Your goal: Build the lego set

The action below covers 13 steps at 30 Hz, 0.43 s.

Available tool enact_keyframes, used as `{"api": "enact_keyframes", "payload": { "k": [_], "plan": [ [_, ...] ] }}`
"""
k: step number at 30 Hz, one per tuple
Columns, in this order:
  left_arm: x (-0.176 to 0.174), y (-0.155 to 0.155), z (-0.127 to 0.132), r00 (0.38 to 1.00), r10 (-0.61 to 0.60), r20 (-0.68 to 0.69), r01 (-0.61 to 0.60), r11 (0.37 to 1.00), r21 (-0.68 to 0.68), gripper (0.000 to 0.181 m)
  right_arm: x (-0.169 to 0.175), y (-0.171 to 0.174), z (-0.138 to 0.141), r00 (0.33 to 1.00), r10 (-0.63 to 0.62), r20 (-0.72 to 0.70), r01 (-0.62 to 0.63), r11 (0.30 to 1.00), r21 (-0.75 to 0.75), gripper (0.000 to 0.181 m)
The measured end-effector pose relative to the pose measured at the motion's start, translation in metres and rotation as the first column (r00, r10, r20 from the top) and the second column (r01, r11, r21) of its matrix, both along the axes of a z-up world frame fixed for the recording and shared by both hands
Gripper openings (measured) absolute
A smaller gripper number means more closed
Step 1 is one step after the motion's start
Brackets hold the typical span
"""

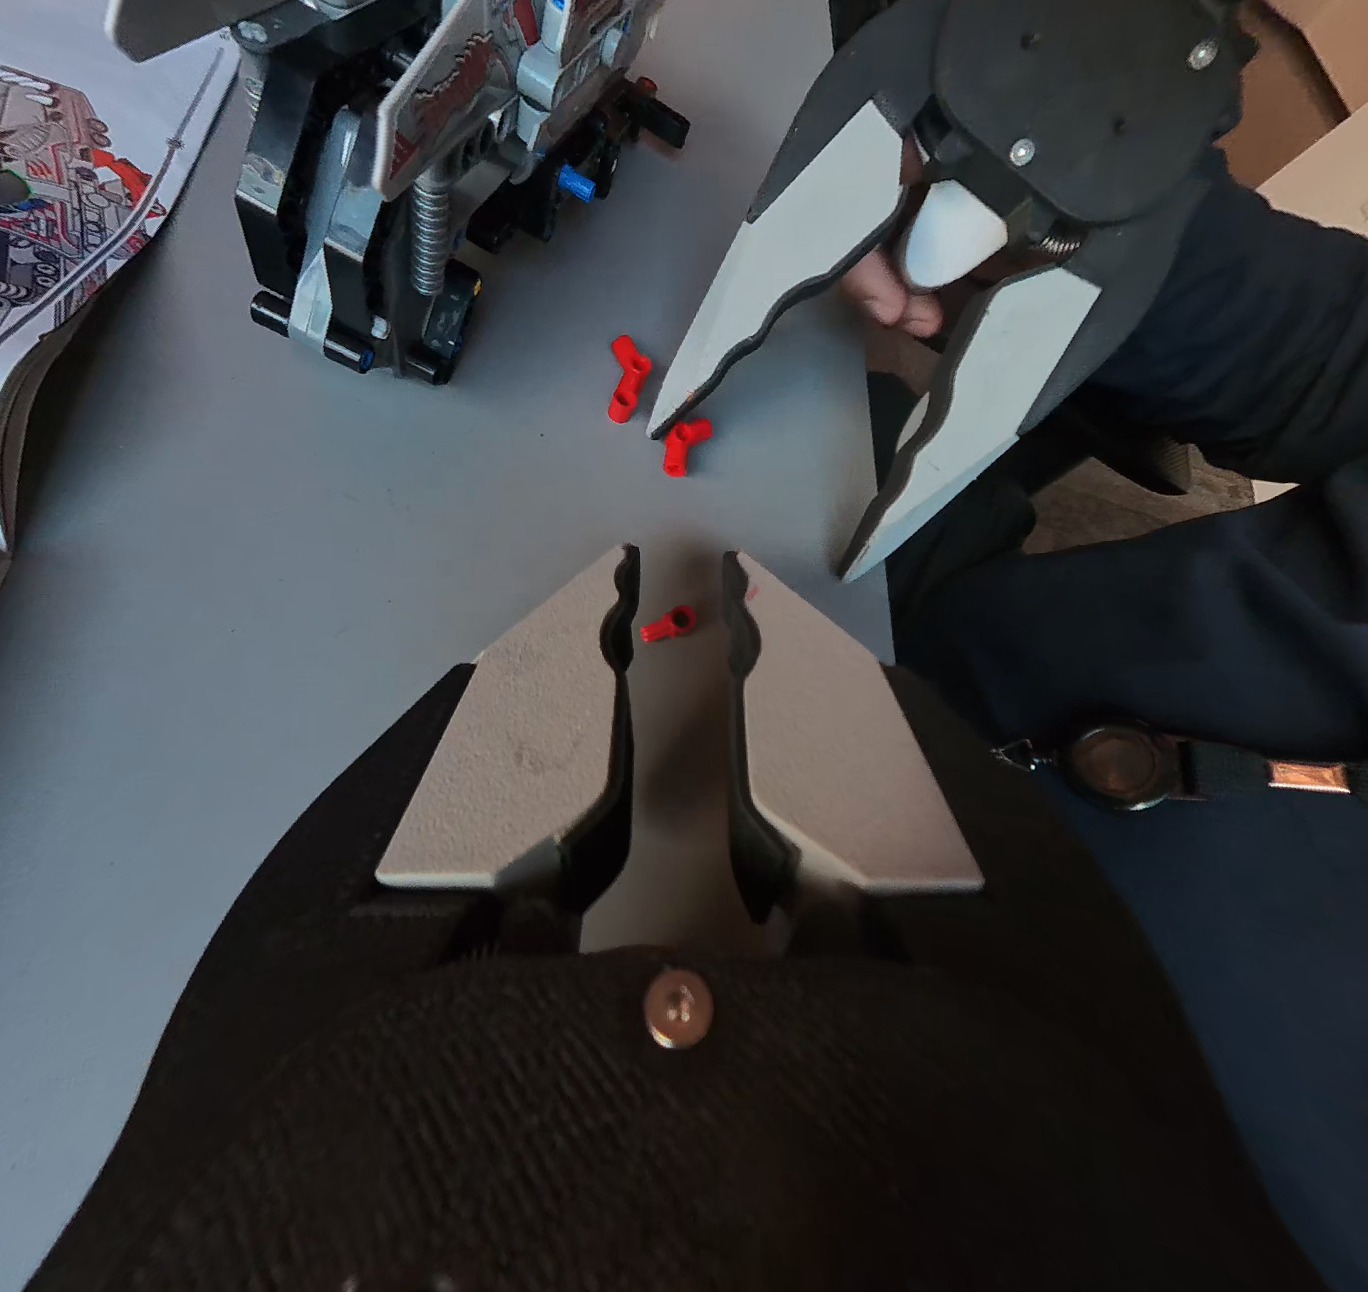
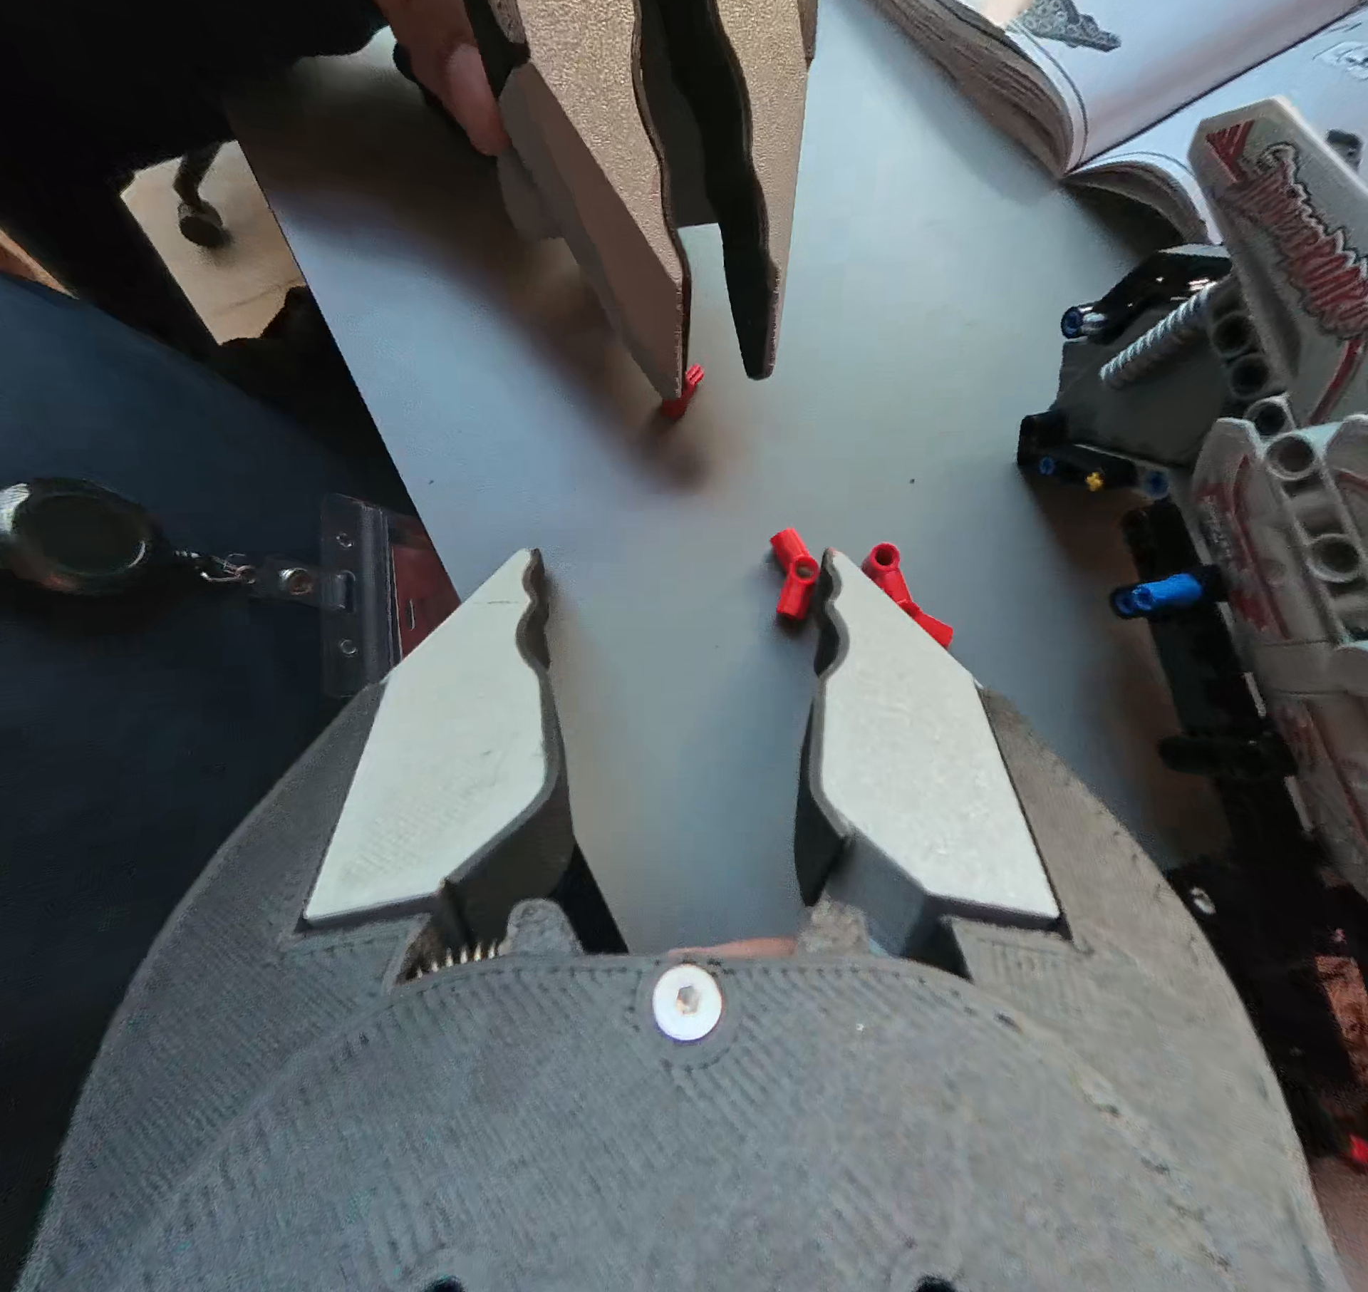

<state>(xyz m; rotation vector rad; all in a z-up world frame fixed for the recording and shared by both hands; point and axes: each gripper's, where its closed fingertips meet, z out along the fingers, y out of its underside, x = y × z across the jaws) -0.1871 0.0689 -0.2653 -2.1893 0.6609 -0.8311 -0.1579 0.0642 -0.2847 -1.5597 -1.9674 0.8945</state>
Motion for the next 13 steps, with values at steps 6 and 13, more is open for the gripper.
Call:
{"api": "enact_keyframes", "payload": {
  "k": [6, 13],
  "plan": [
    [0.010, 0.002, 0.005, 1.000, -0.013, -0.014, 0.014, 0.999, 0.051, 0.018, 0.000, -0.006, -0.002, 1.000, 0.020, -0.004, -0.020, 0.999, 0.030, 0.083],
    [0.026, 0.008, 0.002, 0.986, -0.073, -0.149, 0.089, 0.991, 0.105, 0.020, 0.005, -0.002, 0.009, 0.999, 0.023, -0.042, -0.019, 0.996, 0.090, 0.080]
  ]
}}
